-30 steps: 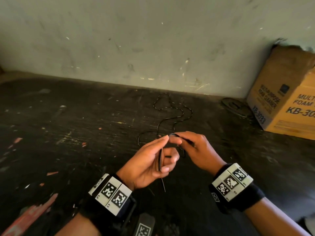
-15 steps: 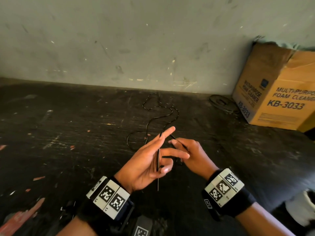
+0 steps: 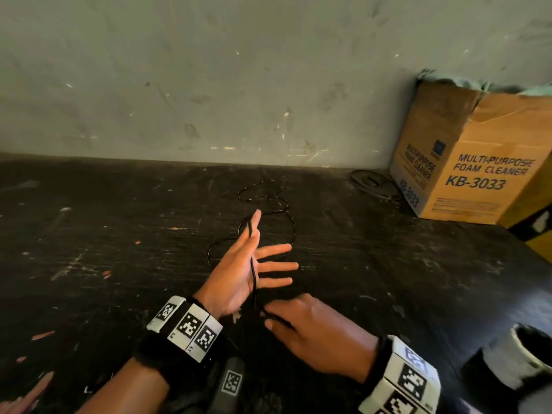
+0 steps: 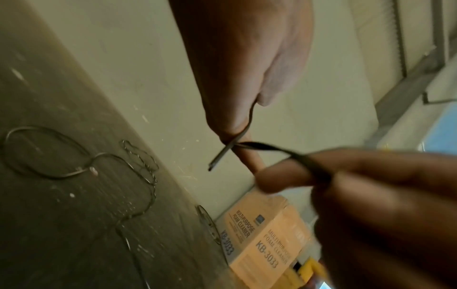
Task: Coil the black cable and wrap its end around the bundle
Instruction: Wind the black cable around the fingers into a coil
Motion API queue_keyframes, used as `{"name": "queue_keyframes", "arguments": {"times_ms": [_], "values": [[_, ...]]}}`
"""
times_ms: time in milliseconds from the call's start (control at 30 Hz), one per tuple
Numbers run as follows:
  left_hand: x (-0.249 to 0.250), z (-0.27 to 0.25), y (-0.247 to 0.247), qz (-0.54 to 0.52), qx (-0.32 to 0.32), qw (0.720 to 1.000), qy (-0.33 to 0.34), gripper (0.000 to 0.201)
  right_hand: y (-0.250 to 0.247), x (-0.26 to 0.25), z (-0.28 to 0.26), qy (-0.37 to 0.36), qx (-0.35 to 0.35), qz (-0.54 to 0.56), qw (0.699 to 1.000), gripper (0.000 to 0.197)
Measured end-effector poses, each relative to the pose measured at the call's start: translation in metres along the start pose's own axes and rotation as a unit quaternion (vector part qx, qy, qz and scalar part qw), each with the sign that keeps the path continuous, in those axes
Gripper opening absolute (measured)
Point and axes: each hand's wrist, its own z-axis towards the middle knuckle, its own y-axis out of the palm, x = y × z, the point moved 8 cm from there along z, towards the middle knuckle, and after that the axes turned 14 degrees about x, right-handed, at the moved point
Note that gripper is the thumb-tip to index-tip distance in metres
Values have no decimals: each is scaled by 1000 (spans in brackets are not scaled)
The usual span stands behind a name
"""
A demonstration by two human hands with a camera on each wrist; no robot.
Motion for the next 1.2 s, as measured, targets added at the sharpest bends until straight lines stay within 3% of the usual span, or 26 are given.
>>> {"name": "queue_keyframes", "arguments": {"times_ms": [200, 300, 400, 600, 767, 900, 1067, 1200], "values": [[-12, -8, 6, 259, -35, 963, 60, 45, -45, -18, 9, -54, 26, -25, 998, 11], [-25, -14, 4, 265, -85, 960, 36, 48, -89, -20, 19, -62, 63, -39, 995, 5], [-26, -24, 6, 221, -135, 966, 6, 41, -125, -18, 29, -73, 81, -51, 993, 12], [-12, -38, 19, 193, -198, 961, 14, 46, -170, -7, 53, -108, 172, -30, 979, 21], [-1, -50, 32, 143, -226, 964, 5, 44, -153, 25, 64, -83, 250, 5, 965, 18], [16, -50, 32, 101, -224, 969, -6, 47, -113, 44, 60, -71, 268, 48, 960, 12], [46, -35, 22, 60, -135, 988, 31, 64, -50, 37, 49, -54, 208, 98, 972, 20], [63, -23, 13, -10, -91, 995, 46, 68, -12, 17, 38, 1, 98, 92, 991, 22]]}}
